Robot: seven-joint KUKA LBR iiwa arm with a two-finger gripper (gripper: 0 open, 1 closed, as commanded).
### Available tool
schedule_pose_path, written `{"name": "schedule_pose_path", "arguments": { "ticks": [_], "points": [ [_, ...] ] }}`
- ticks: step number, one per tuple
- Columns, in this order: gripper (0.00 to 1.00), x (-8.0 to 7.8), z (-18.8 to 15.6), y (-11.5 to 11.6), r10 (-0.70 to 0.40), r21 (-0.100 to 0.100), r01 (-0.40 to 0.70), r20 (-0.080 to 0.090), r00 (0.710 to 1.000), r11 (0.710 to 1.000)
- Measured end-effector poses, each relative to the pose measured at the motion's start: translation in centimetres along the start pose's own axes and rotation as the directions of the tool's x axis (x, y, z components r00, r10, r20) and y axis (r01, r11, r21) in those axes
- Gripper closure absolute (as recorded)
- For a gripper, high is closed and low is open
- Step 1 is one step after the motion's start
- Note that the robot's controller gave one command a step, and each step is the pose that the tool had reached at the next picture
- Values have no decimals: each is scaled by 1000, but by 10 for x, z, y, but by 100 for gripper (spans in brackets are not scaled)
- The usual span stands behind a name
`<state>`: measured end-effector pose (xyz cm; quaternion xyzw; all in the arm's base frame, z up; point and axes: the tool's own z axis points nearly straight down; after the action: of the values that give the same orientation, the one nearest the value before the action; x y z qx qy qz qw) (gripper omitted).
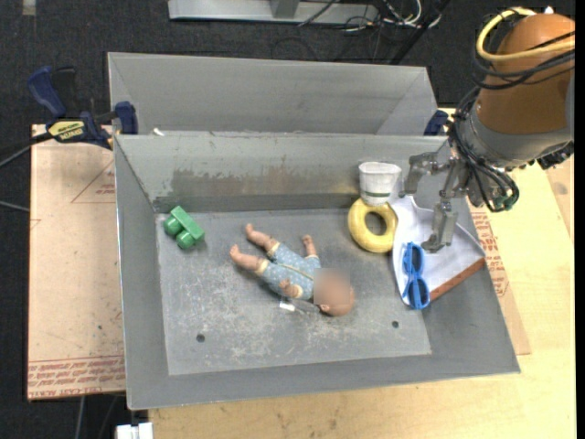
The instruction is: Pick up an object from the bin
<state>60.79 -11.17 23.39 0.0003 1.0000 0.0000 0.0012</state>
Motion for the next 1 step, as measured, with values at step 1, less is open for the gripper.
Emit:
{"name": "schedule_pose_path", "arguments": {
  "ticks": [1],
  "points": [
    [100,1,146,21,-145,-4,145,-7,989,989]
  ]
}}
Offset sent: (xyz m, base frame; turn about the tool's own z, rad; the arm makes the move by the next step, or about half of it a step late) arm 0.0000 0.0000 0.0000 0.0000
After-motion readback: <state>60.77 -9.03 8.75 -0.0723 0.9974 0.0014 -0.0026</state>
